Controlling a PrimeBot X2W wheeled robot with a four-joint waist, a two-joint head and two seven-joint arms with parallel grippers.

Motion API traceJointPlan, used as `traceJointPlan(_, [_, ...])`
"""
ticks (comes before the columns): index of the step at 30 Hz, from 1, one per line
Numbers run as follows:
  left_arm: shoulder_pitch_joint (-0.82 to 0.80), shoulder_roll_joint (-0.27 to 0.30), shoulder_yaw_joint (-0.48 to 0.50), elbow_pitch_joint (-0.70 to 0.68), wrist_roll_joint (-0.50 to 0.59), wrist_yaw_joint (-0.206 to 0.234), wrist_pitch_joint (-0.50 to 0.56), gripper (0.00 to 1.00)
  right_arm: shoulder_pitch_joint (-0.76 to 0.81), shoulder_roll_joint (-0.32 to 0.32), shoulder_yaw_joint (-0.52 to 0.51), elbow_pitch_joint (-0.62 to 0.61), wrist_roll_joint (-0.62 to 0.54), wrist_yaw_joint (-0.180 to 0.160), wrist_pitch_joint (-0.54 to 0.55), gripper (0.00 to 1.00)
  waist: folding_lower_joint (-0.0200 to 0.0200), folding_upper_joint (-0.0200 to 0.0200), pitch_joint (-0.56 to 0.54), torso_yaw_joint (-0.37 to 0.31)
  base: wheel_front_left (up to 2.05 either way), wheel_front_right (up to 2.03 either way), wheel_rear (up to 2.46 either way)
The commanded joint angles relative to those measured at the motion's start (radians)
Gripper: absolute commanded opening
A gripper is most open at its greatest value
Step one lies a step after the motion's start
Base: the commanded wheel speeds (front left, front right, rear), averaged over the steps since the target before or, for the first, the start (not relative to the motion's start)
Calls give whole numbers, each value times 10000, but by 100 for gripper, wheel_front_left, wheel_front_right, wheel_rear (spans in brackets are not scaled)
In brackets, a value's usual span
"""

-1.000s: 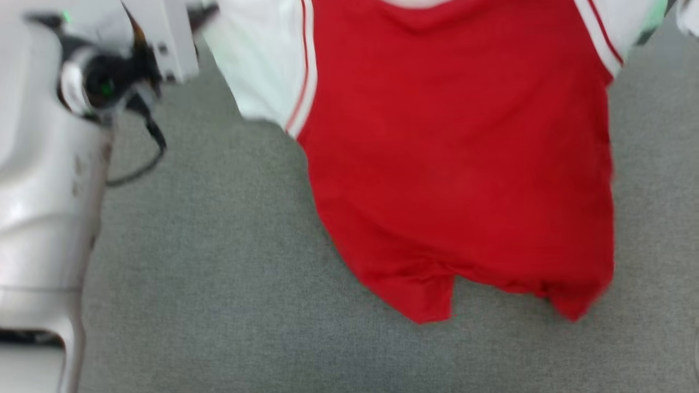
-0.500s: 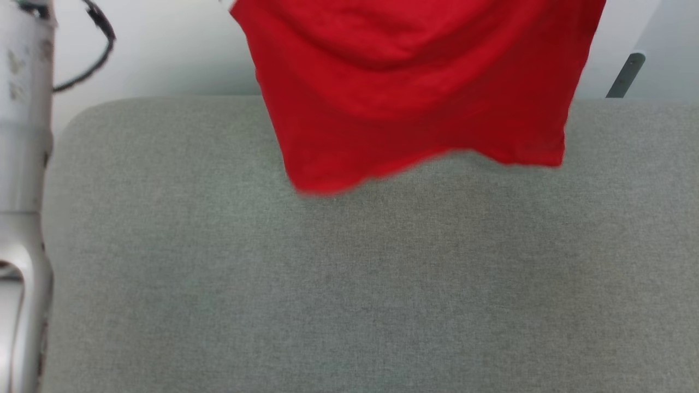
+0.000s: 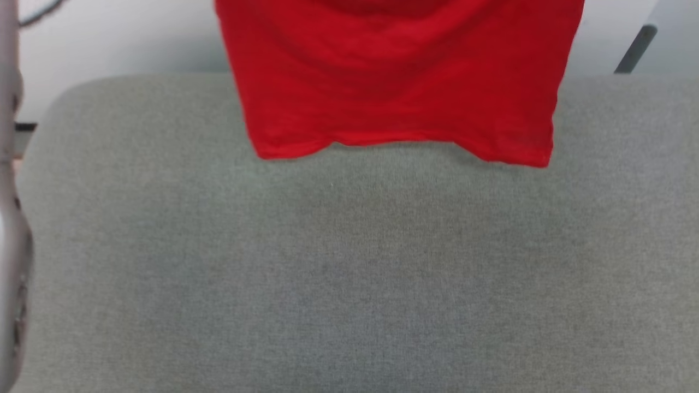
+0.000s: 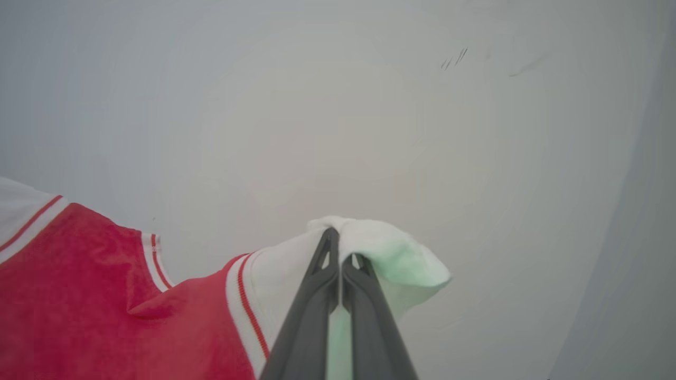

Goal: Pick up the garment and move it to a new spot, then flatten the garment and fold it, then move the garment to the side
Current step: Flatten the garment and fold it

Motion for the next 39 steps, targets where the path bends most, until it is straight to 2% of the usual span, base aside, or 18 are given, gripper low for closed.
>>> traceJointPlan(1, [-337, -8, -37, 83, 190, 30, -328, 0, -352, 5, 173, 155, -204, 4, -220, 0, 0, 0, 655, -106, 0, 0, 0])
traceJointPlan(4, [-666, -81, -43, 235, 250, 57, -704, 0, -752, -17, 330, 360, -456, 4, -612, 0, 0, 0, 1083, -146, 0, 0, 0])
traceJointPlan(10, [-1875, -269, -8, 678, 372, 30, -1761, 0, -1916, -43, 576, 1138, -1363, 4, -2231, 0, 0, 0, 2560, -276, 0, 0, 0])
traceJointPlan(14, [-2727, -342, -24, 899, 441, -94, -2563, 0, -2692, -74, 338, 1713, -2021, 2, -3630, 0, 0, 0, 3490, -325, 0, 0, 0])
traceJointPlan(17, [-3401, -372, 33, 902, 398, -141, -3242, 0, -3369, -327, 67, 1945, -2709, -1, -4261, 0, 0, 0, 4175, -237, 0, 0, 0])
traceJointPlan(20, [-4130, -458, 167, 963, 121, -193, -3706, 0, -3910, -561, -121, 1617, -3668, -1, -4473, 0, 0, 0, 4922, -91, 0, 0, 0])
traceJointPlan(22, [-4674, -473, 171, 890, -7, -238, -3966, 0, -4322, -774, -251, 875, -4293, -2, -4488, 0, 0, 0, 5515, 68, 0, 0, 0])
traceJointPlan(28, [-4944, -426, -69, 443, -825, -248, -4632, 0, -4035, -1037, -496, -773, -5682, -2, -4479, 0, 0, 0, 6885, 452, 0, 0, 0])
traceJointPlan(33, [-4290, -257, -539, 212, -1597, -251, -4893, 0, -3490, -1028, -269, -1171, -5941, -2, -4481, 0, 0, 0, 7504, 658, 0, 0, 0])
traceJointPlan(39, [-3319, -21, -1320, 275, -2226, -253, -5080, 0, -2821, -1016, 76, -820, -5570, -3, -4484, 0, 0, 0, 7469, 861, 0, 0, 0])
